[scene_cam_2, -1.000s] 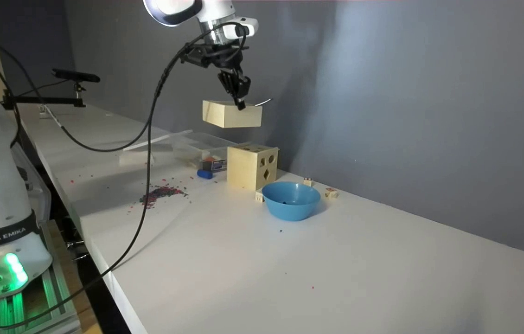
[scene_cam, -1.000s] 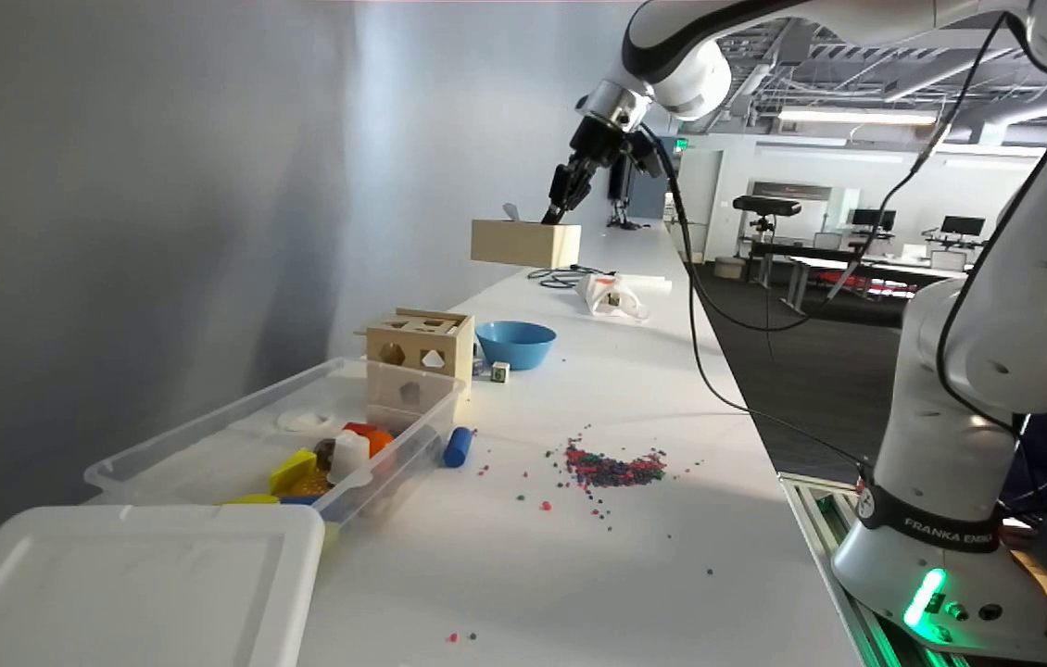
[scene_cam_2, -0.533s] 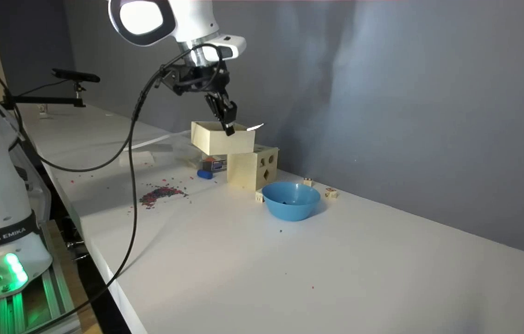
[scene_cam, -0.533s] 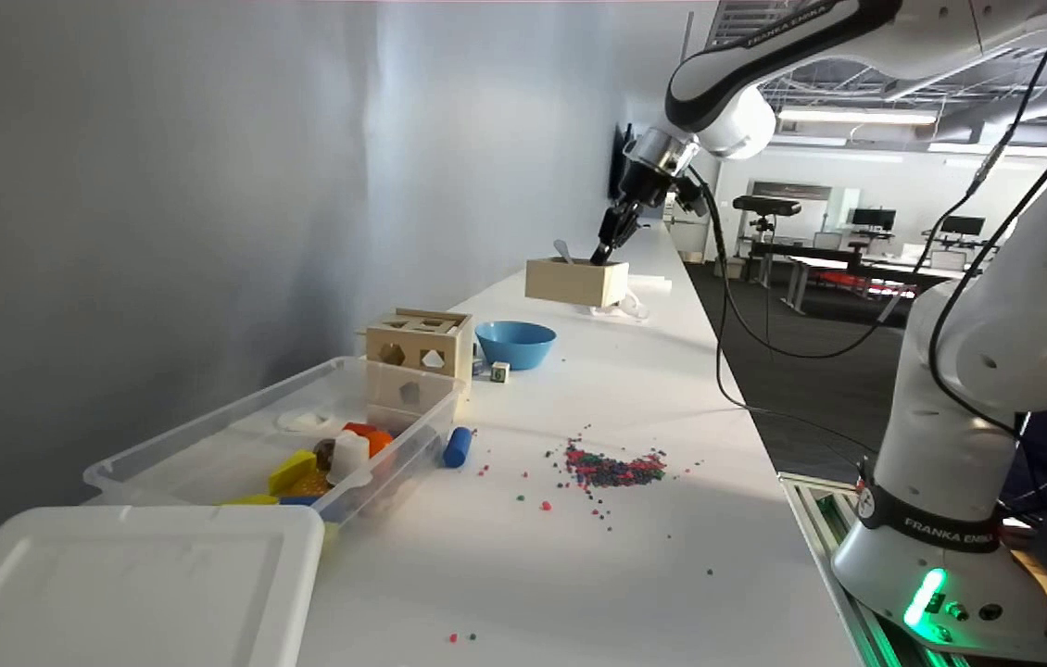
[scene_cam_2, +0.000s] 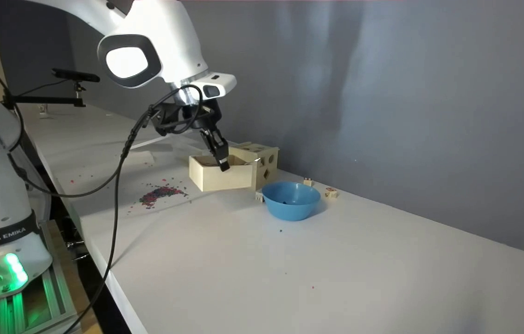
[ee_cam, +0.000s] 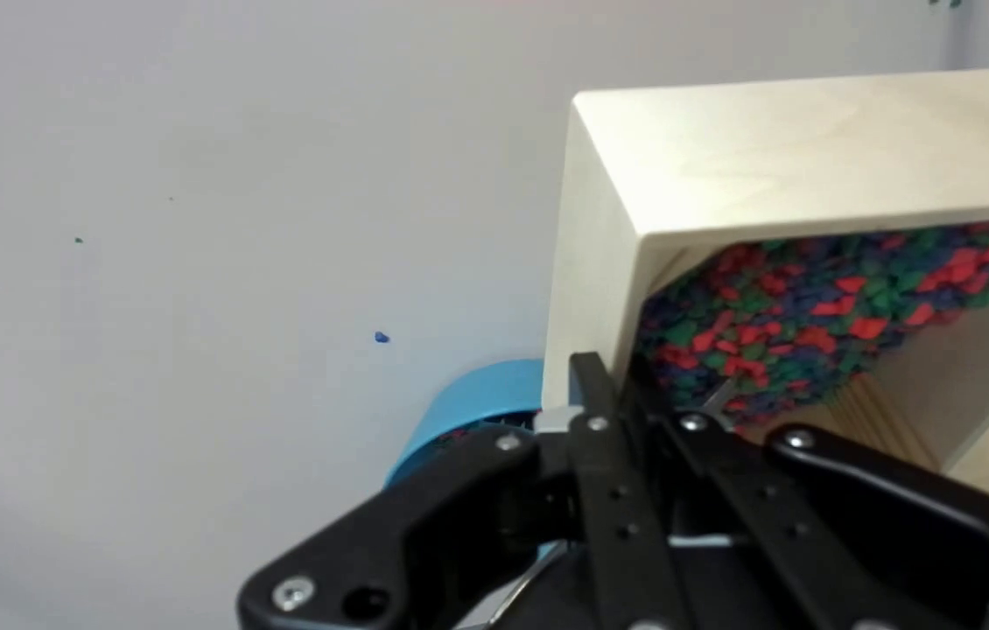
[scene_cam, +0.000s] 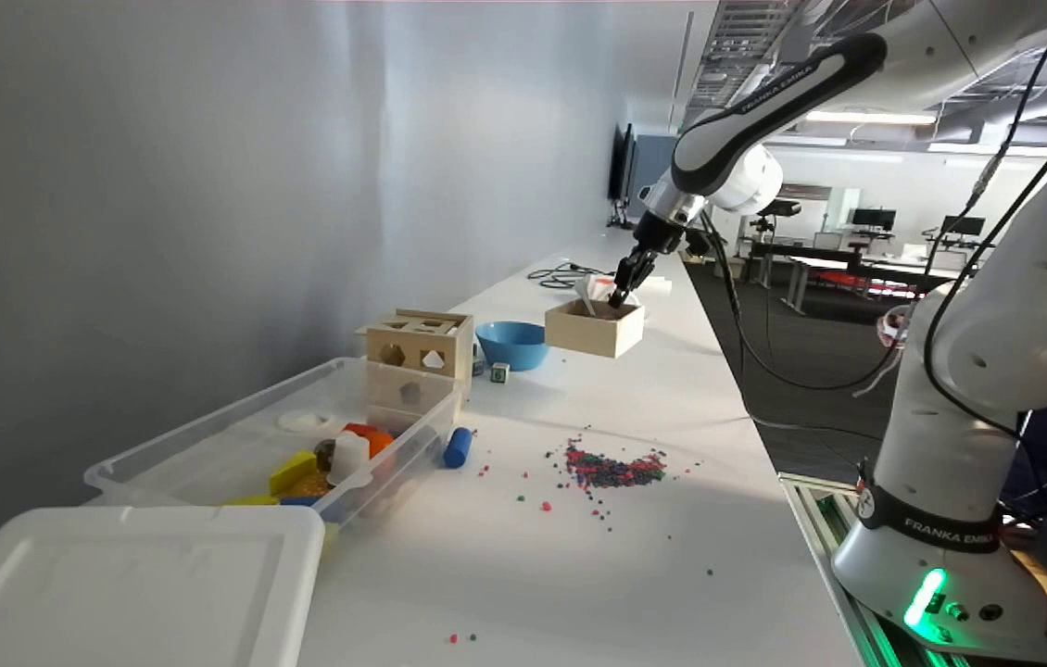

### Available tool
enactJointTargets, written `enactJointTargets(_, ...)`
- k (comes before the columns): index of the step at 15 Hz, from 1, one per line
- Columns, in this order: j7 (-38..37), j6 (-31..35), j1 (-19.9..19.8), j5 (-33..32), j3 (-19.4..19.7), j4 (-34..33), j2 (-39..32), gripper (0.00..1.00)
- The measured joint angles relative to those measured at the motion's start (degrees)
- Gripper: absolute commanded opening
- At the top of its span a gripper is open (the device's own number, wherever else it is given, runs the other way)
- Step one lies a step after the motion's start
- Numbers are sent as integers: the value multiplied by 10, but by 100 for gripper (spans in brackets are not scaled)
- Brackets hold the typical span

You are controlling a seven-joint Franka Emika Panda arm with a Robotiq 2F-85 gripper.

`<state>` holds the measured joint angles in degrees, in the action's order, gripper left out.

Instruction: Pick up the box from the top of the box and put it on the table

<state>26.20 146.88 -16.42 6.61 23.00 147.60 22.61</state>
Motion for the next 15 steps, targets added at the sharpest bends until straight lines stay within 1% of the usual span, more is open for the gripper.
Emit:
enactJointTargets(2,0,1,0,0,0,0,0,7)
enactJointTargets(3,-1,1,0,0,0,0,1,2)
enactJointTargets(7,0,1,2,-4,0,10,-9,2)
enactJointTargets(11,-1,39,4,-8,-3,43,-27,2)
enactJointTargets(15,-10,77,4,-8,1,73,-32,2)
